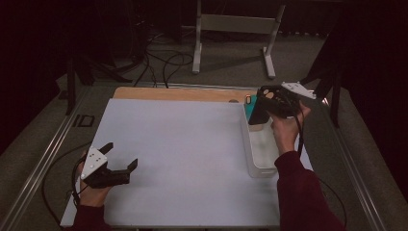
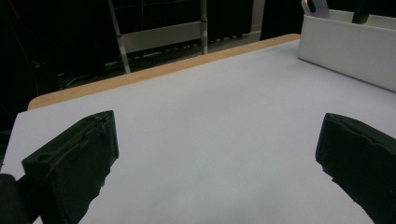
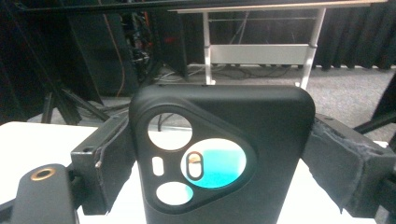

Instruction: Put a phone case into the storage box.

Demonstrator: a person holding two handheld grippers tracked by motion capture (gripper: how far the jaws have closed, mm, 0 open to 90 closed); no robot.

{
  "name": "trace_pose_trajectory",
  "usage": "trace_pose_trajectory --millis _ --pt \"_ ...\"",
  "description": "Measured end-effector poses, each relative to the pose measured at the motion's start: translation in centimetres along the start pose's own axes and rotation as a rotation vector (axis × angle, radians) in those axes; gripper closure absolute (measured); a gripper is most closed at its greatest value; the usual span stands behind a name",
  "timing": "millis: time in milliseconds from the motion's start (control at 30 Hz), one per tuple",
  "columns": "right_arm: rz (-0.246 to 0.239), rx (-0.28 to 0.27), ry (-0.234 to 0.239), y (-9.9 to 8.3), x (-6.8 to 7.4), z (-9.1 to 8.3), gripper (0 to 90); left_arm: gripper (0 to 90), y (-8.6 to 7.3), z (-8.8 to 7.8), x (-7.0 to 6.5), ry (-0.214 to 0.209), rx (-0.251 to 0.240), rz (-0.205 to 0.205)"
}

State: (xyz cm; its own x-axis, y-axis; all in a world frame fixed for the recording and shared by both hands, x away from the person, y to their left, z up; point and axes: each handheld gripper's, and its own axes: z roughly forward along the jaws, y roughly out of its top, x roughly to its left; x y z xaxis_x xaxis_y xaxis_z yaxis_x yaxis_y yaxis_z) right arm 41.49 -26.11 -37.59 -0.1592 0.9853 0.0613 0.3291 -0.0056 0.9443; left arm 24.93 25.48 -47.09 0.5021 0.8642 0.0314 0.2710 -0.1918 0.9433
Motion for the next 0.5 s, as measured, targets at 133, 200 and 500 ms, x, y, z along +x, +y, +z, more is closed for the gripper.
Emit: trace_pose_trajectory --millis 133,200,500 --pt "0.016 0.012 -0.017 -0.3 -0.1 0.6 13.3 0.0 0.1 -0.3 0.1 0.006 -0.012 -0.002" --pt "0.016 0.018 -0.02 -0.4 -0.1 0.8 13.3 0.0 0.1 -0.3 0.1 0.008 -0.016 -0.003" --pt "-0.003 0.045 -0.044 -1.2 0.4 2.3 13.1 0.0 0.2 -0.4 0.2 0.013 -0.02 -0.004"
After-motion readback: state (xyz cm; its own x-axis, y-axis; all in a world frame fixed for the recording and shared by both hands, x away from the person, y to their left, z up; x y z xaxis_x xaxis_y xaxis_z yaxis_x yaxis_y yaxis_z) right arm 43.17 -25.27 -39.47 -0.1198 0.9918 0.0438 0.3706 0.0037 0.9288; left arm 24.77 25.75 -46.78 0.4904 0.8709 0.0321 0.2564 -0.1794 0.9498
